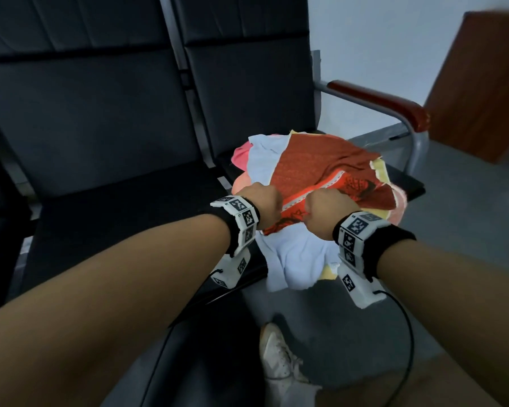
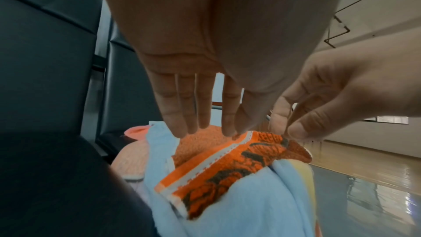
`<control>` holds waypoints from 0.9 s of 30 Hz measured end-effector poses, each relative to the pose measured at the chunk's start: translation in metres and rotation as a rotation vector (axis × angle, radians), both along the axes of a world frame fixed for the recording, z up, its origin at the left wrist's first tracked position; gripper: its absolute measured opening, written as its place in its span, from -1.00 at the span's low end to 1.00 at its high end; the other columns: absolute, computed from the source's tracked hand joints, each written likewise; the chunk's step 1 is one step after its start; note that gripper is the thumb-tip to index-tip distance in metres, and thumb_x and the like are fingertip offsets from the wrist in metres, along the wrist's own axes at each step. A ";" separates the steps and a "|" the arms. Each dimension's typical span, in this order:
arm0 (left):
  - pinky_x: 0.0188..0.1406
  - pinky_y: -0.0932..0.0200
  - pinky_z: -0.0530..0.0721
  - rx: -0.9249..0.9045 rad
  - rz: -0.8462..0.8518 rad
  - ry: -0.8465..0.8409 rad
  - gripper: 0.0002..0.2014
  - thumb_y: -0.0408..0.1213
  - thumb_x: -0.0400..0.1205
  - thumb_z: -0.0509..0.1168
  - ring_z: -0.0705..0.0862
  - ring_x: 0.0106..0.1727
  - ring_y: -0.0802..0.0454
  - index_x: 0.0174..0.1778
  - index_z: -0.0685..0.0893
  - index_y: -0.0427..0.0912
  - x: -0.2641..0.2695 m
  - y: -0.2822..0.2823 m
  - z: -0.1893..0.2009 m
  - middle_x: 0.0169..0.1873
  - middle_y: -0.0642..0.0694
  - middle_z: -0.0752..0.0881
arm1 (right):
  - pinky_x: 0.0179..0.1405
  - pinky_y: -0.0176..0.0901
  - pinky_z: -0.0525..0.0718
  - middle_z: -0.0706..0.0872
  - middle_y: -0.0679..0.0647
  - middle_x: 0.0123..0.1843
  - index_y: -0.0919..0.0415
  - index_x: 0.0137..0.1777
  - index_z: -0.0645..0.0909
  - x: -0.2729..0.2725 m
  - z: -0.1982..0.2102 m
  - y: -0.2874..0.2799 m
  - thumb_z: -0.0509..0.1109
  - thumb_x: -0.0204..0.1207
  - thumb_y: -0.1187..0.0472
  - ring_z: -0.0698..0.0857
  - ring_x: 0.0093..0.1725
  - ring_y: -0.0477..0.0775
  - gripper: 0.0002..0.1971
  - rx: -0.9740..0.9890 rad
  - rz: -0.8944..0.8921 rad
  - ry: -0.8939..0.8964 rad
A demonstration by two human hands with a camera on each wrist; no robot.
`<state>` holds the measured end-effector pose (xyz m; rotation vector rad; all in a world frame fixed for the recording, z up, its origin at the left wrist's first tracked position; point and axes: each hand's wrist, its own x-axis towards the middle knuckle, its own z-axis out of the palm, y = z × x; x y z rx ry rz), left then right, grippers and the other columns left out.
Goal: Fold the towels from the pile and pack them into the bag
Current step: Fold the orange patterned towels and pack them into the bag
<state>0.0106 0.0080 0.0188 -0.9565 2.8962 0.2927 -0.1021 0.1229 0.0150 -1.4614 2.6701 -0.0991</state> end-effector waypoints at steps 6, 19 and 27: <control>0.01 0.02 0.66 0.036 0.017 -0.034 -0.62 -0.17 0.68 0.33 0.69 0.22 -0.28 0.43 0.63 -0.10 -0.014 -0.013 -0.028 0.23 -0.25 0.68 | 0.00 -0.09 0.56 0.59 0.21 0.29 0.25 0.20 0.64 -0.016 -0.025 -0.004 0.35 0.61 0.19 0.66 0.23 0.28 -0.77 0.020 0.038 -0.010; -0.13 -0.01 0.63 0.007 0.057 -0.069 -0.60 -0.07 0.62 0.43 0.71 0.06 -0.23 0.35 0.62 -0.10 -0.031 -0.026 -0.058 0.12 -0.19 0.69 | 0.22 0.06 0.67 0.53 0.18 0.39 0.22 0.31 0.60 -0.030 -0.051 -0.027 0.41 0.56 0.24 0.65 0.28 0.27 -0.67 -0.004 -0.014 -0.046; -0.12 0.08 0.55 0.113 0.027 0.170 -0.80 -0.16 0.62 0.25 0.69 0.05 -0.17 0.05 0.74 -0.09 -0.036 -0.038 -0.062 0.01 -0.12 0.72 | 0.12 0.04 0.61 0.52 0.22 0.32 0.24 0.36 0.54 -0.039 -0.055 -0.040 0.47 0.48 0.24 0.65 0.25 0.35 -0.56 -0.060 -0.080 -0.046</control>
